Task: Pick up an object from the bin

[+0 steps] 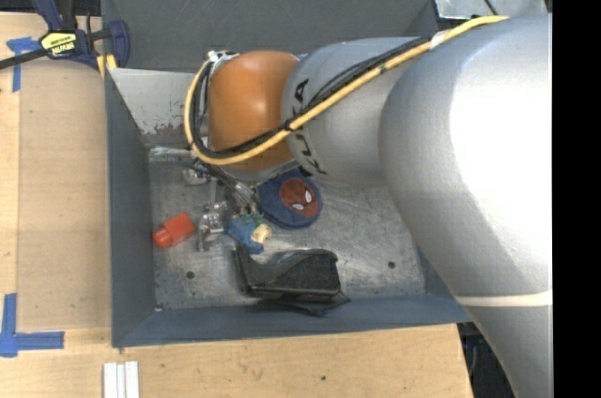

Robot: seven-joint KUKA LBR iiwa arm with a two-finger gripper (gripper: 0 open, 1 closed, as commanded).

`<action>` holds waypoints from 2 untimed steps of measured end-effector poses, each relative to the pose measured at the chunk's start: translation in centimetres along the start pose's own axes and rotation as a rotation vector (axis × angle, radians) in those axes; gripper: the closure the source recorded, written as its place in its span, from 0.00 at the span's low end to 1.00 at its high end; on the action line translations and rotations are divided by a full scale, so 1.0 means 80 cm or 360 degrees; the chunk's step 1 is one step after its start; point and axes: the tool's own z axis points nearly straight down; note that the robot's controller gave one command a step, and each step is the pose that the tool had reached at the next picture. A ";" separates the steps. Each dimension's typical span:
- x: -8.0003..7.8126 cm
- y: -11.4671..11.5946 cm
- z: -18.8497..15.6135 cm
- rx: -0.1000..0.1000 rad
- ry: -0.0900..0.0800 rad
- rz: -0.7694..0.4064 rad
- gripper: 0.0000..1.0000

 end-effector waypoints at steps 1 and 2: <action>0.039 0.033 -0.017 0.0002 0.0012 -0.0053 0.00; 0.038 0.031 -0.016 0.0003 0.0011 -0.0045 1.00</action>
Offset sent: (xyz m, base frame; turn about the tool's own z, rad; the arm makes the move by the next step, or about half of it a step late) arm -0.0335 0.0218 0.0126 -0.0294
